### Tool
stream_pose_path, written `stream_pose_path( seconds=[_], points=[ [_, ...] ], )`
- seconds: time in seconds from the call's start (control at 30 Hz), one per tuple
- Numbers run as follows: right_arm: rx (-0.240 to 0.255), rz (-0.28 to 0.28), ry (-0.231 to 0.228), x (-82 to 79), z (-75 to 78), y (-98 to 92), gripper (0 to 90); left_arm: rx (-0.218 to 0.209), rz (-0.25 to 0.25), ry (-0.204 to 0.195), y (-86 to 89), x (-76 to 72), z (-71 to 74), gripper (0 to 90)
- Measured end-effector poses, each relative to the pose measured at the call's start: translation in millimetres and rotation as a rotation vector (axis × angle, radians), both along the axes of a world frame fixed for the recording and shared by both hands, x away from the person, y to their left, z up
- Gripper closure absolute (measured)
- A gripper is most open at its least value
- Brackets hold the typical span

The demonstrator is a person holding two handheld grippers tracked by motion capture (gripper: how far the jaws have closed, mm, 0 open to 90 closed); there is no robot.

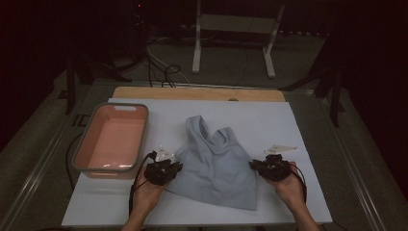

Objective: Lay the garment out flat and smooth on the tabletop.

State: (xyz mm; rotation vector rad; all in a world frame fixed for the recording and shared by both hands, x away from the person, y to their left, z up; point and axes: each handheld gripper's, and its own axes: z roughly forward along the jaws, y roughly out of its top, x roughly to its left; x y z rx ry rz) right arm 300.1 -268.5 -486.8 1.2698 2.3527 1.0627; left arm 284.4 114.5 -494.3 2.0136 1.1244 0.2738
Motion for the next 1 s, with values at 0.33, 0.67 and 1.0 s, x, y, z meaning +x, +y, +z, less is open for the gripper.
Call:
stream_pose_path(
  seconds=[0.33, 0.67, 1.0],
  points=[
    [-0.122, -0.094, -0.071, 15.9, -3.5, 11.9, 76.4, 0.032, 0.135, -0.037, 6.9, 5.6, 1.4, 83.9],
    [-0.073, -0.072, -0.027, -17.5, 4.0, 7.3, 43.3, 0.046, 0.096, -0.052, 9.5, -9.9, 6.0, 50.7],
    [-0.061, -0.049, 0.068, -41.5, -11.1, 7.3, 58.0, 0.088, 0.076, -0.008, 11.5, -20.9, -4.9, 48.8]
  ],
)
